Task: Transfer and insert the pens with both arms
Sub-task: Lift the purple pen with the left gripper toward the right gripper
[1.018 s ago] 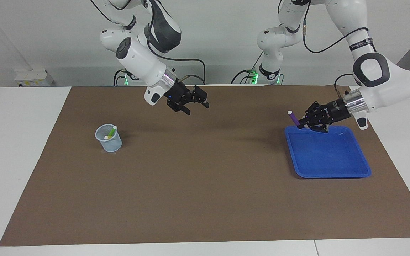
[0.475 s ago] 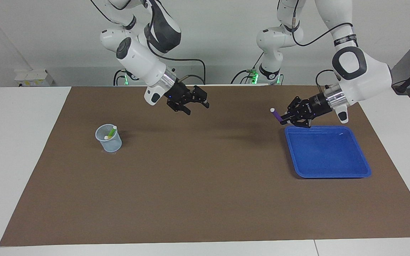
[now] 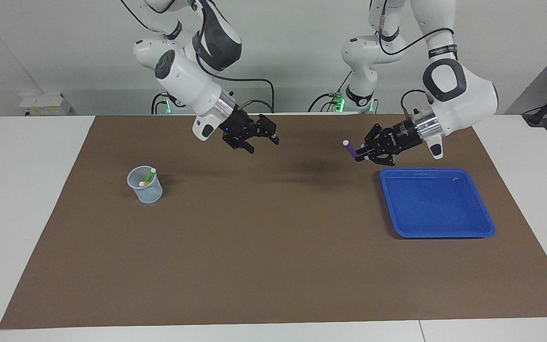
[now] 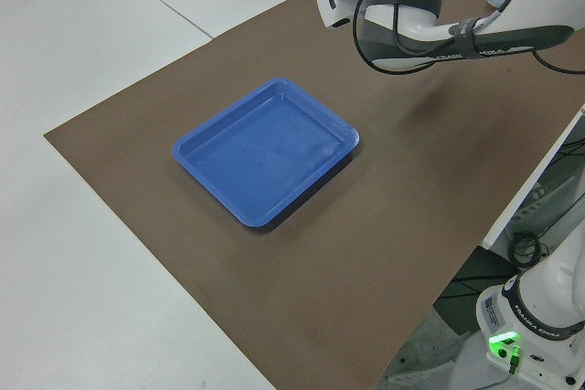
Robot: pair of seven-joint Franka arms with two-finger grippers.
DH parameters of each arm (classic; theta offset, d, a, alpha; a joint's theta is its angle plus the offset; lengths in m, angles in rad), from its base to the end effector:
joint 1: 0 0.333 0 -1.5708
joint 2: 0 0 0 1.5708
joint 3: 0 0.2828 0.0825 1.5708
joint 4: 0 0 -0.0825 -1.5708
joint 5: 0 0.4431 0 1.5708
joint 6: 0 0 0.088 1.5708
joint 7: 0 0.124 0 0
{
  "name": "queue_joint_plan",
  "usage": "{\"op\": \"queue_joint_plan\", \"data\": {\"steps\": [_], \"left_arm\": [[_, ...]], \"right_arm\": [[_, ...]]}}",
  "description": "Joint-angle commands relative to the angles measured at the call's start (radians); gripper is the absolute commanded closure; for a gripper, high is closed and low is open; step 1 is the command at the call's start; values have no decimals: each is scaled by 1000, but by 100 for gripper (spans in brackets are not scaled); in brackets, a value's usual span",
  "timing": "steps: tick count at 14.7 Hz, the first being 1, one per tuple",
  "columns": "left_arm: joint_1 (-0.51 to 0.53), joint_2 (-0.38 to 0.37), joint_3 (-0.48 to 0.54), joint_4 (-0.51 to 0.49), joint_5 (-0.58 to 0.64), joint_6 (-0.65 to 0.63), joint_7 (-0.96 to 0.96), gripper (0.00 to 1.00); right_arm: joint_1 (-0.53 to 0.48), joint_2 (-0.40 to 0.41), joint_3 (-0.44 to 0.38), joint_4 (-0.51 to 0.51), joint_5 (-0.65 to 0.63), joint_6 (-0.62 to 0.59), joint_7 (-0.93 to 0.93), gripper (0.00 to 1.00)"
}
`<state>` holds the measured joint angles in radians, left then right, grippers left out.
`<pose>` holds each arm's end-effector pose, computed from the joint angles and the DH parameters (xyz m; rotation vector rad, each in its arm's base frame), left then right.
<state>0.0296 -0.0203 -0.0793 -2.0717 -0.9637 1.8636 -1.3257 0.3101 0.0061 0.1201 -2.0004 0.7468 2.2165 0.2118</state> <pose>0.5851 -0.1059 0.3829 1.6230 1.7875 -0.9019 0.5667 0.2944 0.4113 -2.4632 0.2246 0.0163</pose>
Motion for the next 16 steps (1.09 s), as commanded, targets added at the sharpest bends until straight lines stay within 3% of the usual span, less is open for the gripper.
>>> {"op": "queue_joint_plan", "data": {"steps": [1, 9, 16], "left_arm": [[-30, -44, 10, -54, -44, 31, -13, 100], [-89, -79, 10, -139, -119, 117, -9, 100], [-165, -93, 10, -185, -155, 206, -9, 100]], "right_arm": [[-5, -6, 1, -6, 39, -3, -29, 0], [-3, -23, 7, 0, 77, -21, -14, 0], [21, -31, 102, 77, 59, -1, 123, 0]]}}
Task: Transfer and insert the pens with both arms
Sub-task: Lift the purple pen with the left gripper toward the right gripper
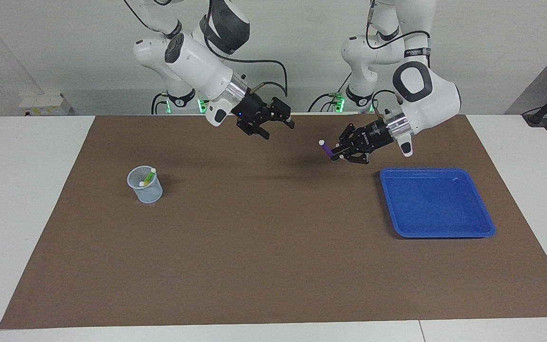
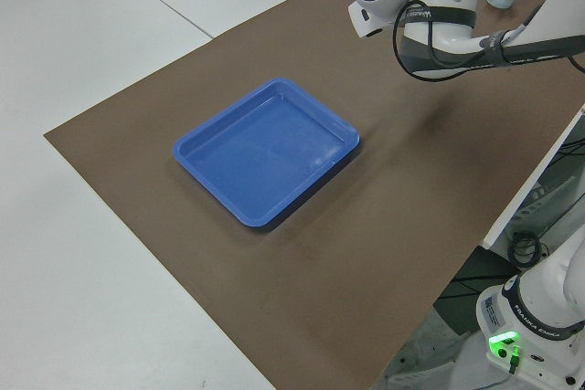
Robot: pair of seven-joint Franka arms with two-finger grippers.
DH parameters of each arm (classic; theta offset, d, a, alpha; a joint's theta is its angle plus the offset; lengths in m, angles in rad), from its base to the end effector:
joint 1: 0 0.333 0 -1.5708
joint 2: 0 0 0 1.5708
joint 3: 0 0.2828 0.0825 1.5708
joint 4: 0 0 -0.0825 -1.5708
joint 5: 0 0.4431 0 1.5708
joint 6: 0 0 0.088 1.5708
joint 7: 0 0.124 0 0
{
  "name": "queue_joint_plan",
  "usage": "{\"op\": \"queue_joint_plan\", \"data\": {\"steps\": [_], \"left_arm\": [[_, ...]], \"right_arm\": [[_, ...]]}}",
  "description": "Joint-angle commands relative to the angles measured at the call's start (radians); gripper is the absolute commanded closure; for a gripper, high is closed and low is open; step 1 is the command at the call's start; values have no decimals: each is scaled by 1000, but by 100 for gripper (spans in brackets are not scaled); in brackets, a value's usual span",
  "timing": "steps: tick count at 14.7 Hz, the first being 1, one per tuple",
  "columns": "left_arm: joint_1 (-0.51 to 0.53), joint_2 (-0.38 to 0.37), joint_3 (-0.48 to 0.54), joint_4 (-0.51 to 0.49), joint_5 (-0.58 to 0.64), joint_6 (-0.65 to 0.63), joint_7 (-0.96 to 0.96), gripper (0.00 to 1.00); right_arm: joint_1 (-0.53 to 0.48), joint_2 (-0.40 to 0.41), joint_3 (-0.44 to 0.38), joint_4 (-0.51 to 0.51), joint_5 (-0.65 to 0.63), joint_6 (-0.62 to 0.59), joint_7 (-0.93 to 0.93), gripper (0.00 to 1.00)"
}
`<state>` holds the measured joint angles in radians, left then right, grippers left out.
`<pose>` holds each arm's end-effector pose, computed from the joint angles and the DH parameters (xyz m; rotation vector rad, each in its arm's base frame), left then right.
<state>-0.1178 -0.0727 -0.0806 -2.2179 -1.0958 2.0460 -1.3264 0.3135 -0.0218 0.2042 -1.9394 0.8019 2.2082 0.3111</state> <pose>0.5510 -0.1742 0.3488 1.5483 1.8018 -0.9038 0.5441 0.3496 0.4640 -2.3792 0.2292 0.0397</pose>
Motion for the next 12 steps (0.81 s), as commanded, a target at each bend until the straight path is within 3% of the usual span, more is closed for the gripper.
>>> {"op": "queue_joint_plan", "data": {"steps": [1, 3, 6, 12], "left_arm": [[-19, -41, 12, -42, -22, 23, -10, 100], [-28, -42, 12, -48, -41, 22, -10, 100], [-29, -47, 12, -49, -55, 22, -10, 100], [-43, -58, 12, -63, -55, 17, -10, 100]], "right_arm": [[53, -1, 18, 16, -3, 48, 28, 0], [126, 11, 20, 10, -38, 195, 57, 0], [177, 52, 20, 10, -44, 324, 63, 0], [151, 56, 17, 1, -49, 315, 57, 0]]}}
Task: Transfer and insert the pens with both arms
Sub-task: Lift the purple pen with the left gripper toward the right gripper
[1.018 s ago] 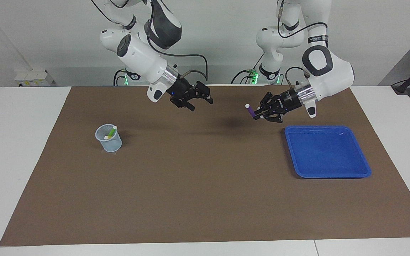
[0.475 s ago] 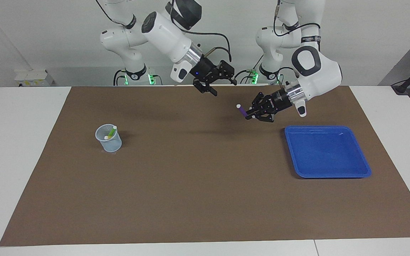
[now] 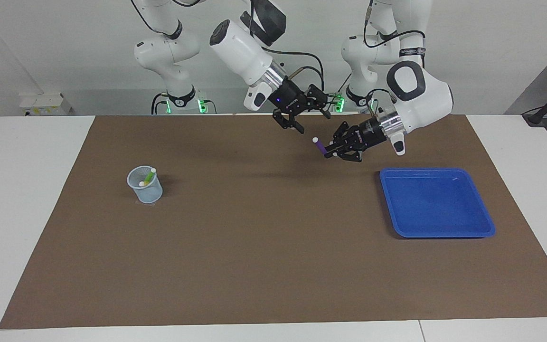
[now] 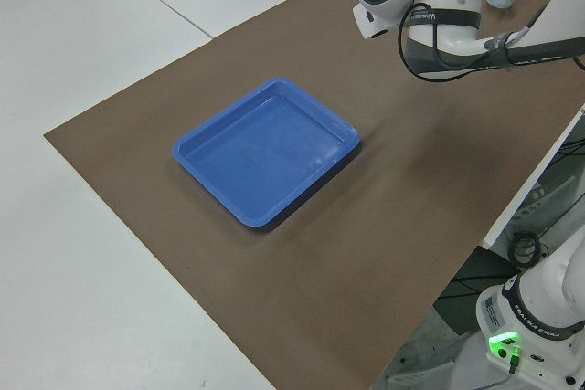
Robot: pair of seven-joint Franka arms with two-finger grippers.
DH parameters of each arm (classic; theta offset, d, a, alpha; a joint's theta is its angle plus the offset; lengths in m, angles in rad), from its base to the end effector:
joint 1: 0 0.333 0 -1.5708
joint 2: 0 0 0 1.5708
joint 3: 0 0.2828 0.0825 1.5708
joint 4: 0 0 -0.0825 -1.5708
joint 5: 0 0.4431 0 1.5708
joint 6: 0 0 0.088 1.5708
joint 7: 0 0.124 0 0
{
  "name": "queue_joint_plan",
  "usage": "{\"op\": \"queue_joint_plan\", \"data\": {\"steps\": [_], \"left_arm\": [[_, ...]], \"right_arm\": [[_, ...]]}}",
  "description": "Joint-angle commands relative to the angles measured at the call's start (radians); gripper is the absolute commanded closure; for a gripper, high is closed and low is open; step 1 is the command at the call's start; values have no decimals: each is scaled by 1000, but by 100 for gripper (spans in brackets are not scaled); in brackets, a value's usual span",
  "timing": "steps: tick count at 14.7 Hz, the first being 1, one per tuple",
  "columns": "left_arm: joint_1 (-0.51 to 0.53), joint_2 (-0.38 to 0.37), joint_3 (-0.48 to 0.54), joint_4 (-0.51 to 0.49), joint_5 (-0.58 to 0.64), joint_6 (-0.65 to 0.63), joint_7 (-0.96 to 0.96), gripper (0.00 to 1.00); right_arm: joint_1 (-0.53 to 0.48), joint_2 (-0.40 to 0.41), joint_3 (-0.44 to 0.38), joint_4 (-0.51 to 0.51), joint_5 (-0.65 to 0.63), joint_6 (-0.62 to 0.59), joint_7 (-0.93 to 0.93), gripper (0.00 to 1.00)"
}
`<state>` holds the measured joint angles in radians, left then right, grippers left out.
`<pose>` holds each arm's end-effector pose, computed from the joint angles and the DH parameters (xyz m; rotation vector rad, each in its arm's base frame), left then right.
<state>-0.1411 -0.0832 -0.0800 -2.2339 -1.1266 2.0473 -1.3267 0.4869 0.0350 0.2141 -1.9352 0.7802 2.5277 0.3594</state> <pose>0.5434 -0.1867 0.3482 1.5370 1.7895 -0.9327 0.5150 0.4329 0.4582 -2.3309 0.2165 -0.1721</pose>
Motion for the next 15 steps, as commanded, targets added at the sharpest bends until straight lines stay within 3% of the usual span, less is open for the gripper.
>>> {"op": "queue_joint_plan", "data": {"steps": [1, 6, 8, 10, 15], "left_arm": [[-29, -52, 11, -52, -24, 17, -9, 100], [-49, -53, 11, -56, -24, 25, -3, 100], [-116, -59, 12, -58, -21, 86, 18, 100], [-167, -58, 12, -63, -6, 173, 30, 100], [-155, -69, 14, -59, 145, 169, 24, 100]], "right_arm": [[-46, -7, 7, -11, -27, -29, 7, 0], [-140, -44, 1, -22, -68, -338, 22, 0], [-184, -58, 2, -24, -198, -470, 21, 0], [-230, -78, 5, -24, -219, -542, 16, 0], [-223, -107, 8, -24, -219, -572, 19, 0]]}}
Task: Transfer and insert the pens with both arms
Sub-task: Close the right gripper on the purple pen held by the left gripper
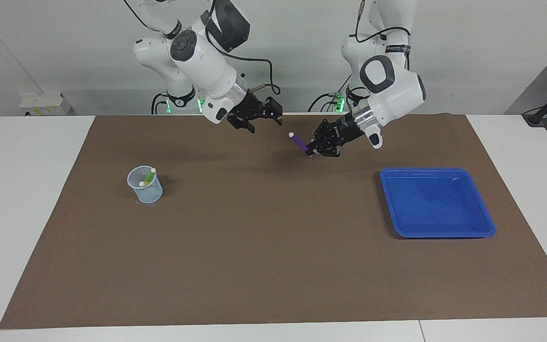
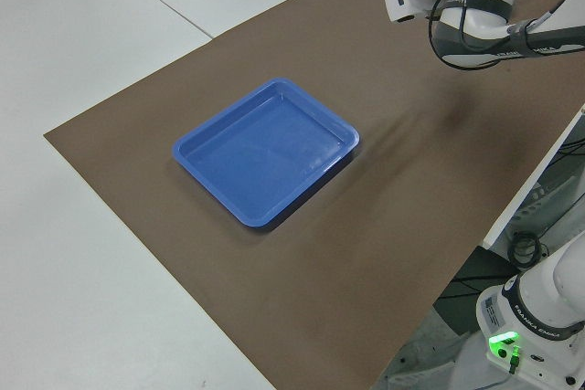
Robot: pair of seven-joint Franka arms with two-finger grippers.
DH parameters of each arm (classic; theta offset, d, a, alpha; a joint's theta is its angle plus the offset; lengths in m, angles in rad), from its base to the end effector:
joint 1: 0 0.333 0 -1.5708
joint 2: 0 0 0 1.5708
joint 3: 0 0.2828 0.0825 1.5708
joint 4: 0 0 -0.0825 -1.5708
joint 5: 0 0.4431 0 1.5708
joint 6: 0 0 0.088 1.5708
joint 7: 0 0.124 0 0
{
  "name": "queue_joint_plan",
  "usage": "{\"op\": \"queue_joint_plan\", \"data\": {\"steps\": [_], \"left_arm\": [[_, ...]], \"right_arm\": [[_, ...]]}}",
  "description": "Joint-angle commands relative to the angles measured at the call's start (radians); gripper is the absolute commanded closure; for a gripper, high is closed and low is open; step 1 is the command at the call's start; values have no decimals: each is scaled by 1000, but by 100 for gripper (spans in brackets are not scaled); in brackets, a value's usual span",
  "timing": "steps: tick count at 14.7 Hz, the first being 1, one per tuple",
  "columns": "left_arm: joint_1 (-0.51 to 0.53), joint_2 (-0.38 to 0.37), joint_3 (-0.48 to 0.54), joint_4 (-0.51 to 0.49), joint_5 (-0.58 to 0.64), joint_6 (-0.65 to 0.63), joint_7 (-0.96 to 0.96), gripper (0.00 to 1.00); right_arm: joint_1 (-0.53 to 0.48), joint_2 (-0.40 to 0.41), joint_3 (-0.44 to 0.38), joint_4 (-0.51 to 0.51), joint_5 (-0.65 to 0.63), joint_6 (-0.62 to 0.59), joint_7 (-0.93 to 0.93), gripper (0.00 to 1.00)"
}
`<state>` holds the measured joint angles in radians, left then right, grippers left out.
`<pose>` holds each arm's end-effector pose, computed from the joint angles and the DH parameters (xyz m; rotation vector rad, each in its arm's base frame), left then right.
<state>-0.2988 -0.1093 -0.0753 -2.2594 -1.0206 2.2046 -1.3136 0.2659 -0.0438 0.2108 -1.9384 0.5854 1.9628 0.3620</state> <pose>0.5197 -0.2477 0.3491 1.7486 1.7241 -0.7513 0.5273 0.3237 0.4504 -2.6120 0.1250 0.2128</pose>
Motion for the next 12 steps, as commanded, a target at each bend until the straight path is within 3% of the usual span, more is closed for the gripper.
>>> {"op": "queue_joint_plan", "data": {"steps": [1, 6, 12], "left_arm": [[4, -41, 9, -29, 69, 10, 8, 100], [-22, -36, 6, -25, 172, 17, -7, 100], [-43, -30, -9, 50, 319, 15, -124, 100]], "right_arm": [[-2, -27, 12, -24, -24, 13, 20, 0], [3, -45, 15, -68, -21, 54, 22, 0], [21, -48, 15, -89, -19, 91, 22, 0]]}}
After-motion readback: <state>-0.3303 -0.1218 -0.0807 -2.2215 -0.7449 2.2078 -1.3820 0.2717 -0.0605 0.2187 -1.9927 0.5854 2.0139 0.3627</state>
